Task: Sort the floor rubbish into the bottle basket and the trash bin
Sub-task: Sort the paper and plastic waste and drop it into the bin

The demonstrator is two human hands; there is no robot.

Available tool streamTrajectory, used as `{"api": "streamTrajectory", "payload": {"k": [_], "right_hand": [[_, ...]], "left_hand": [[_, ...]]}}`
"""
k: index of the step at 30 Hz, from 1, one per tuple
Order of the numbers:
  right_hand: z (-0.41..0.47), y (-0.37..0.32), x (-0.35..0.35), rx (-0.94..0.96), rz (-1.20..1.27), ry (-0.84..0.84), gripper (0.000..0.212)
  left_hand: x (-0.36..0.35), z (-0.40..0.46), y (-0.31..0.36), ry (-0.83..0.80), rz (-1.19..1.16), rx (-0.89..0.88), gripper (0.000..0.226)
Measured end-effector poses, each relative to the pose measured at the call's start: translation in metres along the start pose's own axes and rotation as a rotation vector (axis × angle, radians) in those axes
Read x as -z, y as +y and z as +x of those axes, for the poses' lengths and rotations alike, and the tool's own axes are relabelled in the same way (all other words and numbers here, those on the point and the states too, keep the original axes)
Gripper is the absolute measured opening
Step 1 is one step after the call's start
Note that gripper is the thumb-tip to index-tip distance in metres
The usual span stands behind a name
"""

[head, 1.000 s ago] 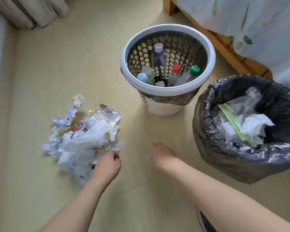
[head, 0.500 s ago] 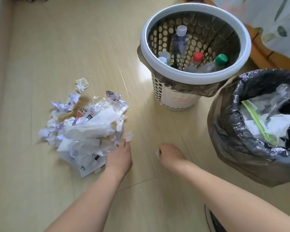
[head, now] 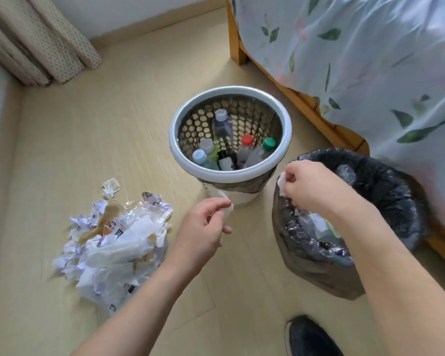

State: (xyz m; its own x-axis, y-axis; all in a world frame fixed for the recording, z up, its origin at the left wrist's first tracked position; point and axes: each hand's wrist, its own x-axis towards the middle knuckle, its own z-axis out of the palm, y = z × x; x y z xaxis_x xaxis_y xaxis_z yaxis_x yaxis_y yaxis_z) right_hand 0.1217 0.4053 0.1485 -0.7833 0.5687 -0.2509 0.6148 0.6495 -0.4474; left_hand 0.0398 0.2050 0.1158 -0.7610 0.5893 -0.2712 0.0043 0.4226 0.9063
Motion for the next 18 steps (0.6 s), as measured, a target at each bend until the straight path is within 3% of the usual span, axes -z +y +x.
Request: {"api": "streamTrajectory", "payload": {"k": [3, 6, 11, 13, 16, 18], "right_hand": [[0.002, 0.048, 0.02, -0.166, -0.039, 0.063, 0.029], [-0.003, 0.095, 0.031, -0.326, -0.066, 0.087, 0.017], [-0.012, 0.128, 0.031, -0.419, -0.076, 0.029, 0.027], [-0.014, 0.131, 0.03, -0.432, -0.1, -0.04, 0.015], [-0.016, 0.124, 0.032, -0.419, -0.127, -0.069, 0.028], [-0.016, 0.11, 0.031, -0.374, -0.135, 0.007, 0.035]], "left_hand": [[-0.038, 0.017, 0.041, -0.066, 0.016, -0.048, 0.027], [-0.09, 0.031, 0.068, -0.193, 0.1, -0.051, 0.03], [-0.158, 0.043, 0.072, -0.486, 0.396, 0.016, 0.047], [-0.163, 0.044, 0.07, -0.447, 0.432, 0.001, 0.049], [-0.145, 0.044, 0.061, -0.292, 0.389, -0.058, 0.04], [-0.121, 0.045, 0.05, -0.184, 0.341, -0.108, 0.034]]}}
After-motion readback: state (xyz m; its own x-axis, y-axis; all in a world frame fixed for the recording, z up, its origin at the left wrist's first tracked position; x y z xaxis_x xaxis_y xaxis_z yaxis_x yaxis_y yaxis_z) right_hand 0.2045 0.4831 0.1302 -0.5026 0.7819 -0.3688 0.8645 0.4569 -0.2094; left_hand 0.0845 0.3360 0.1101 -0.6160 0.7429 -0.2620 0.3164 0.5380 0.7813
